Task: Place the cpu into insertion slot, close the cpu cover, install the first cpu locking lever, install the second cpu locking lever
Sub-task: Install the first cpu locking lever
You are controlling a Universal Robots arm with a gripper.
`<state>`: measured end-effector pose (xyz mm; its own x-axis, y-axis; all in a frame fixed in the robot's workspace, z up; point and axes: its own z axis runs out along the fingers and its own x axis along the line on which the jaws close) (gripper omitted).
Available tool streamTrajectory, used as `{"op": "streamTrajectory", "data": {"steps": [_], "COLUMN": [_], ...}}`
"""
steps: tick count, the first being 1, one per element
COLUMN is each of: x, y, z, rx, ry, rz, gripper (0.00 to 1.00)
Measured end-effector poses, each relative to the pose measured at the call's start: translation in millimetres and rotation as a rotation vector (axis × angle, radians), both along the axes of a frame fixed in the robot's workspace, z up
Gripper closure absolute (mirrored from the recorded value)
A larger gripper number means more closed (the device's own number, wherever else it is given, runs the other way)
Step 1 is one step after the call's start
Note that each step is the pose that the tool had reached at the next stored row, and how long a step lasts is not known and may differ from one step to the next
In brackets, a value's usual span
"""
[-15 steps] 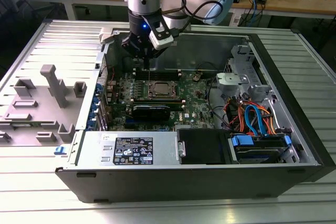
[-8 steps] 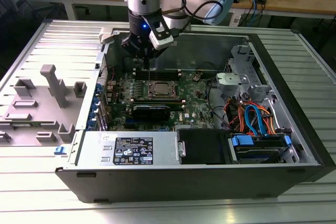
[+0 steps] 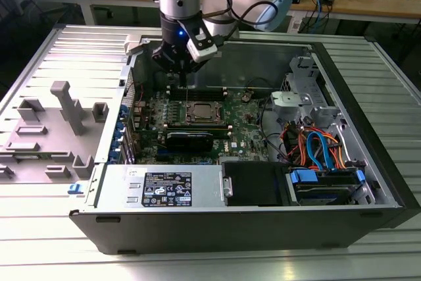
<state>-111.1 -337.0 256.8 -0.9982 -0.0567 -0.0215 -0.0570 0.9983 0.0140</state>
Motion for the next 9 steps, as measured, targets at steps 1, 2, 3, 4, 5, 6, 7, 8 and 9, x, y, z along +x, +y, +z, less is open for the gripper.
{"op": "streamTrajectory", "data": {"steps": [1,2,3,4,5,6,7,8,9], "x": [0.8,3.1,5.8,7.5,9.8,12.0,14.2,19.4,22.4], "y": [0.3,0.4,0.4,0.4,0.4,0.4,0.4,0.4,0.4], "z": [-1.3,-1.9,-2.0,-2.0,-2.2,-2.5,-2.9,-4.3,-6.0], "rx": [-0.0001,-0.0002,-0.0002,-0.0003,-0.0002,-0.0002,-0.0003,-0.0001,-0.0003], "ry": [0.0001,0.0002,0.0003,0.0003,0.0002,0.0002,0.0002,0.0002,0.0002], "rz": [0.000,0.000,0.000,0.000,0.000,0.000,0.000,0.000,0.000], "gripper": [0.89,0.89,0.89,0.89,0.89,0.89,0.89,0.89,0.89]}}
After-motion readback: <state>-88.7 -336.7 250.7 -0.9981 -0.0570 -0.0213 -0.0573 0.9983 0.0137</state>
